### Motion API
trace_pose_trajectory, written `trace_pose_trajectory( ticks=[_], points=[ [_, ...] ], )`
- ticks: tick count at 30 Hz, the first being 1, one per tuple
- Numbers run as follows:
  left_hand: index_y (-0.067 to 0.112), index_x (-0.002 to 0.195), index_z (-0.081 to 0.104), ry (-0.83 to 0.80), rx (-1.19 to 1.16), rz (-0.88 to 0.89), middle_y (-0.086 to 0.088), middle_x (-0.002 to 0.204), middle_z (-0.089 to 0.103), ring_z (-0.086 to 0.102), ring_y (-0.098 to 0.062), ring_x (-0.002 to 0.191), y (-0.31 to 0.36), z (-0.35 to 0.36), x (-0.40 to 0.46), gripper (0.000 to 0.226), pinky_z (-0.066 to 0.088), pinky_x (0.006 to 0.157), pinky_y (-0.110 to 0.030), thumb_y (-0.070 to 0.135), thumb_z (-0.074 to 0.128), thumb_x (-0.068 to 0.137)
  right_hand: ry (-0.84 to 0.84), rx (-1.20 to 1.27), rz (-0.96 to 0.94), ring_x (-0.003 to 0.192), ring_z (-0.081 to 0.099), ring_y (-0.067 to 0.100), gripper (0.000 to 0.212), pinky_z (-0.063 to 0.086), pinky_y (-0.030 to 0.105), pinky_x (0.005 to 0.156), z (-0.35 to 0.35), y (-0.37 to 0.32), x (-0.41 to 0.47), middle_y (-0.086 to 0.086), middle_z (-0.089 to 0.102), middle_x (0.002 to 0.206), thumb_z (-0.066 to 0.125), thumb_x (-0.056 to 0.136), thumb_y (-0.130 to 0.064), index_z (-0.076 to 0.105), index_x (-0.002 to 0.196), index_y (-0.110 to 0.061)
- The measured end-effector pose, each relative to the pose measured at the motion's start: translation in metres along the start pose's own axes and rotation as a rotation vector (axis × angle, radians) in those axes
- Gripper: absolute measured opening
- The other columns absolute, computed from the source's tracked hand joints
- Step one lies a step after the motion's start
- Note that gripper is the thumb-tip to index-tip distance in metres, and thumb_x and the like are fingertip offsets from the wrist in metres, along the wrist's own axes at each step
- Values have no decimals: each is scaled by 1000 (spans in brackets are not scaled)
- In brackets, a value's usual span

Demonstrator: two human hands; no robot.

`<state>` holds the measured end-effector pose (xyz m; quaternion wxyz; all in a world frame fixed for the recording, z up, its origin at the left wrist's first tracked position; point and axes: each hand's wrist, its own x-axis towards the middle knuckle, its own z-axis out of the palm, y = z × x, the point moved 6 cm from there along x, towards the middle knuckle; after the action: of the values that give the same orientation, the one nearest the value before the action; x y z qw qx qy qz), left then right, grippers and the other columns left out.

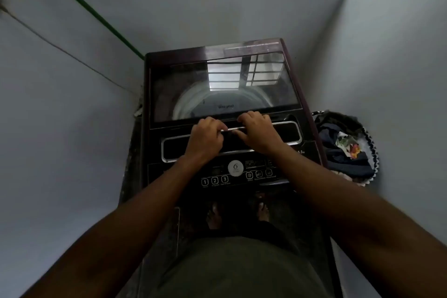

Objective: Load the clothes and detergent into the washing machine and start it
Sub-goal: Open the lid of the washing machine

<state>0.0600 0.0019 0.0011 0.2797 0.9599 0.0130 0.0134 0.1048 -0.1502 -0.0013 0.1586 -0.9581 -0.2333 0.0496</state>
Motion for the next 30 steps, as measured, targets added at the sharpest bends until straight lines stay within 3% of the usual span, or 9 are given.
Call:
trace_pose_trajectory(
  ticks=[2,6,10,15,23,25,30],
  points=[
    [21,104,71,-3,19,22,0,105,66,57,-23,101,3,1,-3,27,44,91,-41,15,55,82,-29,-18,-4,110,54,23,48,38,42,98,4,0,-4,3,61,114,58,90,-56,61,118,-18],
    [13,122,61,-51,-55,-56,-6,115,62,52,-22,111,1,3,-6,31,44,97,-36,21,54,93,-133,-52,-14,111,53,22,80,40,40,101,10,-1,-12,4,59,118,46,78,-81,57,123,-16],
    [11,118,64,-105,23,-70,-11,115,63,52,-26,112,0,7,-4,31,39,100,-36,30,47,100,-197,-59,-67,116,50,22,95,37,40,106,9,0,-16,4,56,125,58,64,-86,51,129,-18],
    [8,115,66,-35,106,-97,-14,112,65,54,-31,109,7,14,-14,33,40,99,-39,33,51,98,-213,-84,-100,121,48,26,105,34,41,110,10,1,-20,7,52,130,69,57,-81,46,135,-15],
    [11,121,61,-190,207,-180,-8,119,61,51,-24,117,18,8,-9,64,44,100,-40,65,49,90,-207,-138,-150,123,48,28,103,36,43,108,5,-1,-25,9,53,131,71,61,-78,45,135,-13],
    [12,116,63,-172,235,-185,-8,116,63,54,-25,113,24,-1,-4,67,46,96,-43,71,45,89,-169,-160,-181,121,49,28,101,38,44,106,-3,-3,-25,8,54,129,72,59,-77,46,133,-13],
    [12,106,65,-79,338,-110,-8,106,65,57,-25,101,42,-32,7,72,46,90,-43,76,35,89,-8,-144,-236,113,54,27,73,42,42,96,-35,-9,-16,6,59,119,69,66,-65,54,120,-17]
  ],
)
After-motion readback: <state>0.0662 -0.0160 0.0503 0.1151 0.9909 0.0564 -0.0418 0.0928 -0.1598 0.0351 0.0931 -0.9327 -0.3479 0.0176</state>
